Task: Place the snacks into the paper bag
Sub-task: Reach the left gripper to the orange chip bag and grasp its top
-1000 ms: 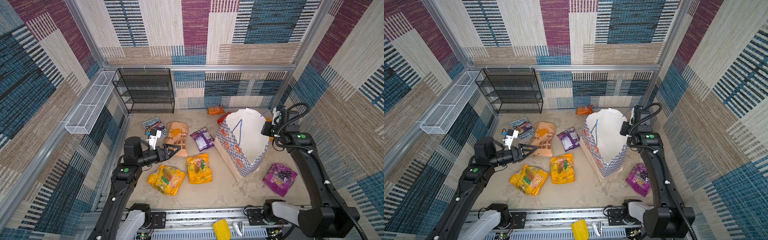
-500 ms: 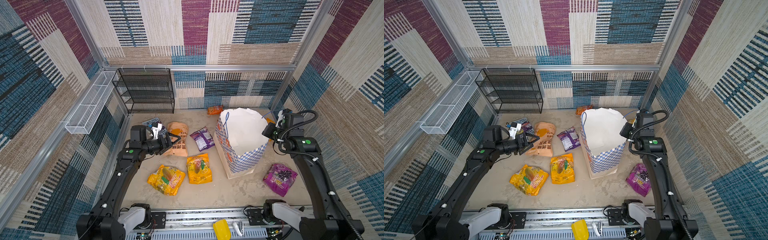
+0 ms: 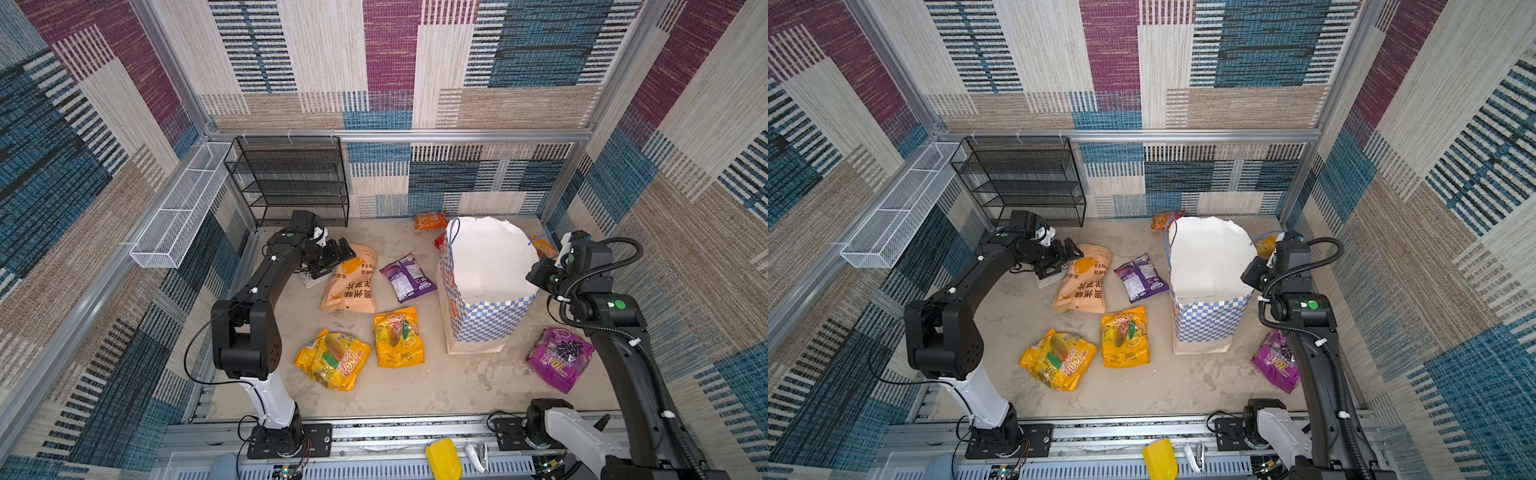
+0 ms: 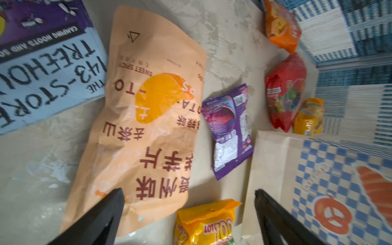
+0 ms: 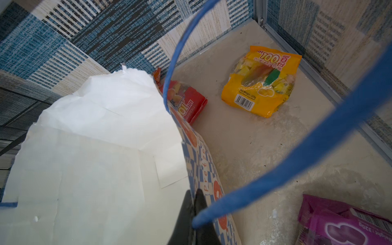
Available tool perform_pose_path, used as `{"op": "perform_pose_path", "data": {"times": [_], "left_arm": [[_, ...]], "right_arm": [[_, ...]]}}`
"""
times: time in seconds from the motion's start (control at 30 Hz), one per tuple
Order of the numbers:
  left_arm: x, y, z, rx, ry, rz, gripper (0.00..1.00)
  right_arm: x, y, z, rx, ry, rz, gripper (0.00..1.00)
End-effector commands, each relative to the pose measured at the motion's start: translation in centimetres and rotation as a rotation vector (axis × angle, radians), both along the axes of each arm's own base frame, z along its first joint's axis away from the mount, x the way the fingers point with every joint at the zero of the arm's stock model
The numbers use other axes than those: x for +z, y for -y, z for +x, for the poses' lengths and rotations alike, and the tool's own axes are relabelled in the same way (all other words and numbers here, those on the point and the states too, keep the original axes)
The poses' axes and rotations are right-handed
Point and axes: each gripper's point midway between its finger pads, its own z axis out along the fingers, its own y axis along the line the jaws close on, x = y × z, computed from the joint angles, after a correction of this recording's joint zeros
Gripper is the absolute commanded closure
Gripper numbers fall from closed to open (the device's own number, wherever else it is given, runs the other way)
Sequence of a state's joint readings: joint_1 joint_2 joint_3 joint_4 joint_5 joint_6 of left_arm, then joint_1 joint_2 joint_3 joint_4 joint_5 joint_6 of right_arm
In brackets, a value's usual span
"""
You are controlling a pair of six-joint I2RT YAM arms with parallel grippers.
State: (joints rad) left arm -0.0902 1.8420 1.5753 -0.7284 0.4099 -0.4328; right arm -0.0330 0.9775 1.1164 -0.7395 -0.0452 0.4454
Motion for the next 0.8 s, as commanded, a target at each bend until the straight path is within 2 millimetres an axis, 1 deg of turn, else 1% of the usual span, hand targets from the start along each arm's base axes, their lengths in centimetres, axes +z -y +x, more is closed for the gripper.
{"op": "perform_pose_path", "data": {"times": [0.0, 0.07, 0.17, 0.23, 0.37, 0.6, 0.77], "left_arm": [[-2.7, -1.3, -0.5, -0.089, -0.08, 0.134, 0.02], [-3.3, -1.0, 0.3, -0.116, -0.09, 0.125, 0.03], [-4.1, -0.7, 1.5, -0.125, -0.093, 0.123, 0.0], [-4.7, -0.4, 2.2, -0.129, -0.099, 0.113, 0.0], [-6.0, 0.0, 3.2, -0.135, -0.118, 0.101, 0.01], [-7.9, 0.7, 4.3, -0.164, -0.144, 0.127, 0.04], [-9.3, 1.2, 4.4, -0.202, -0.176, 0.175, 0.04]], "right_arm": [[1.1, -0.7, 0.6, 0.049, 0.063, -0.004, 1.0], [0.9, -1.1, 0.7, 0.073, 0.062, 0.001, 1.0], [0.8, -1.8, 0.5, 0.108, 0.066, 0.018, 1.0], [0.7, -2.1, 0.4, 0.125, 0.068, 0.029, 1.0], [1.0, -2.3, 0.2, 0.133, 0.082, 0.03, 1.0], [1.3, -2.2, -0.4, 0.127, 0.092, 0.02, 1.0], [1.1, -2.7, -0.5, 0.153, 0.093, 0.043, 1.0]]}}
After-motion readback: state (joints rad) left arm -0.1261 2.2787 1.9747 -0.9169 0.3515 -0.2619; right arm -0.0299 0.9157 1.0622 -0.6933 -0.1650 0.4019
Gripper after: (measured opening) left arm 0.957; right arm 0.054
